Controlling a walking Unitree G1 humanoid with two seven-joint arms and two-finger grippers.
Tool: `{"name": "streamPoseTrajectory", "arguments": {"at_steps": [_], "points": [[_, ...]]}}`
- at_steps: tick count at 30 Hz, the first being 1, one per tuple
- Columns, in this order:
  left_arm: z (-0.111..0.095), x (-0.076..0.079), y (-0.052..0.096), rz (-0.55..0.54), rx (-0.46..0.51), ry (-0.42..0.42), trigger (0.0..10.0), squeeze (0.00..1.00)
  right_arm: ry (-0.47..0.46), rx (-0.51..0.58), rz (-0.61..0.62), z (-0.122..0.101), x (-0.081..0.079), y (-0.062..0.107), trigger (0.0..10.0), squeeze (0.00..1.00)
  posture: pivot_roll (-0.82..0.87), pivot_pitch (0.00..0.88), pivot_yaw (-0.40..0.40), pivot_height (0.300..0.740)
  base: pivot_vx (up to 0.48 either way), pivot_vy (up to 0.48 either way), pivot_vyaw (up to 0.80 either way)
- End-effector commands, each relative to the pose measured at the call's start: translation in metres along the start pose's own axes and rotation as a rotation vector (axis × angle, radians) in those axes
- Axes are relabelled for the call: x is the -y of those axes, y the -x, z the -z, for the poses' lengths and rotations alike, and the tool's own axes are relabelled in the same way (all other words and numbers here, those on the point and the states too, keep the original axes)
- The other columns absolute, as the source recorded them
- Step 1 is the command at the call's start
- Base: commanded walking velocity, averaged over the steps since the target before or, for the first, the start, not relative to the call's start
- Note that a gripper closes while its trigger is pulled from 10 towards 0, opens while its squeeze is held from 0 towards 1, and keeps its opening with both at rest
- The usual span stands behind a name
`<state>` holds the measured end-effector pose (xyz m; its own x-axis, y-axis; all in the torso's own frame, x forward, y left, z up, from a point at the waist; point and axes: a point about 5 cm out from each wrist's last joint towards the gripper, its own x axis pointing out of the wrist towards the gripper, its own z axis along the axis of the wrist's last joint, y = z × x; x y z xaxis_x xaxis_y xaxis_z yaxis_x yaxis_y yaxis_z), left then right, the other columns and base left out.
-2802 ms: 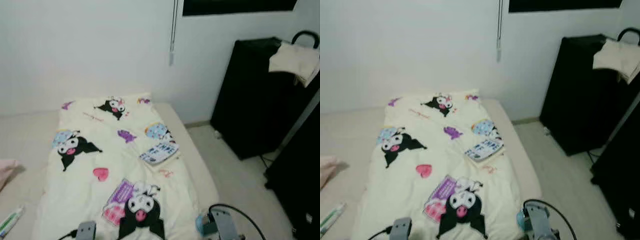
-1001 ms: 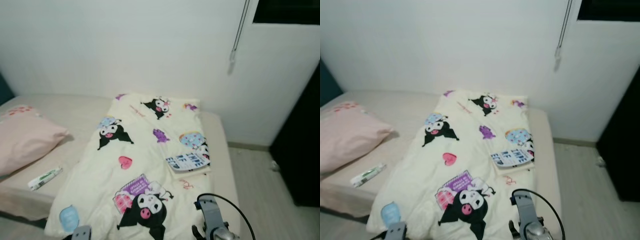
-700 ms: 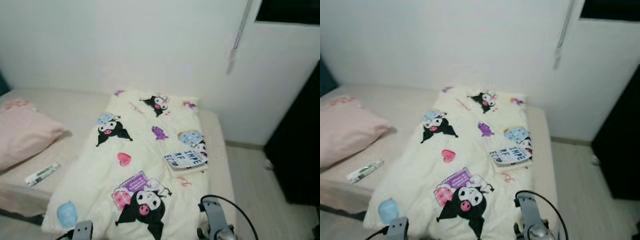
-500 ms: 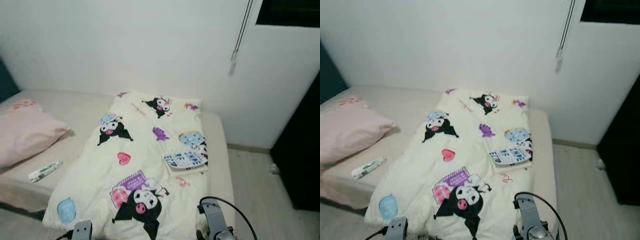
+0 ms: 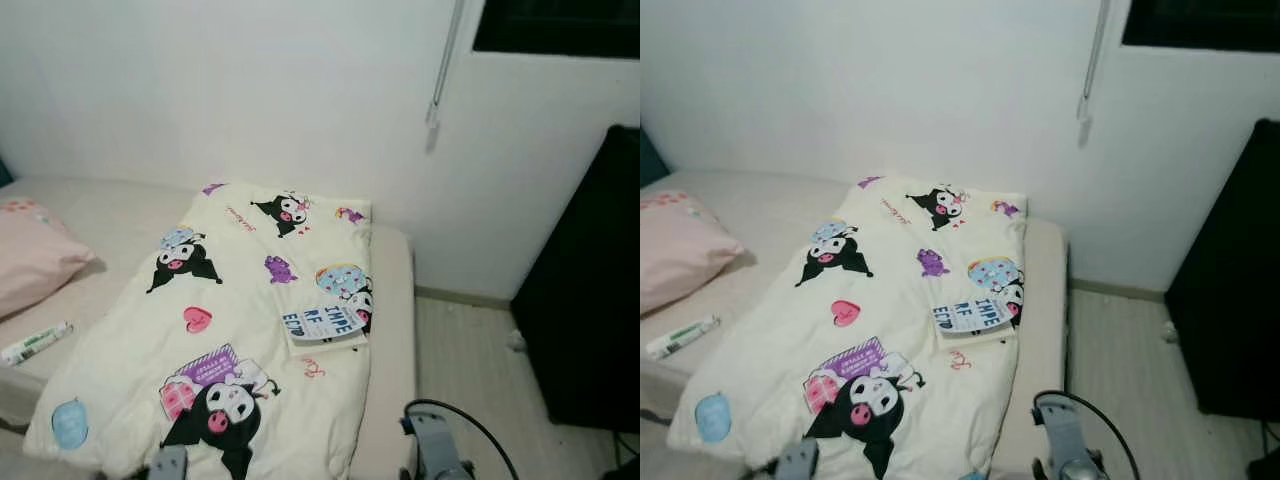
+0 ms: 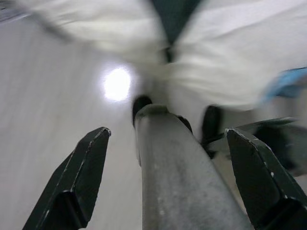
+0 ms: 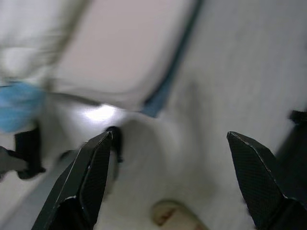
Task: Clean up the room
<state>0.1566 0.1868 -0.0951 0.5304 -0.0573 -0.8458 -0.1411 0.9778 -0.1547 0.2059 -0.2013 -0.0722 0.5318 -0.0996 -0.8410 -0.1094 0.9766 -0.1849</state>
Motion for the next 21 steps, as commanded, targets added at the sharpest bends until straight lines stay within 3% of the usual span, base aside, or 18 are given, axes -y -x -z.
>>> {"name": "streamPoseTrajectory", "arguments": {"at_steps": [1, 16, 21], "points": [[0.0, -0.003, 0.001, -0.005, -0.004, -0.008, 10.0, 0.0, 0.01, 0.02, -0.026, -0.006, -0.007, 0.0, 10.0, 0.0, -0.12, 0.0, -0.012, 0.711, 0.0, -0.48, 0.0], [0.001, 0.0, 0.0, 0.006, -0.012, -0.024, 10.0, 0.0, -0.017, 0.016, -0.069, -0.004, -0.012, 0.0, 10.0, 0.0, -0.12, 0.0, 0.001, 0.711, 0.0, -0.478, 0.0], [-0.001, 0.001, 0.0, 0.009, -0.009, -0.022, 10.0, 0.0, 0.014, 0.017, -0.121, -0.003, -0.02, 0.0, 10.0, 0.0, -0.13, 0.0, 0.004, 0.711, 0.0, -0.164, 0.8]]}}
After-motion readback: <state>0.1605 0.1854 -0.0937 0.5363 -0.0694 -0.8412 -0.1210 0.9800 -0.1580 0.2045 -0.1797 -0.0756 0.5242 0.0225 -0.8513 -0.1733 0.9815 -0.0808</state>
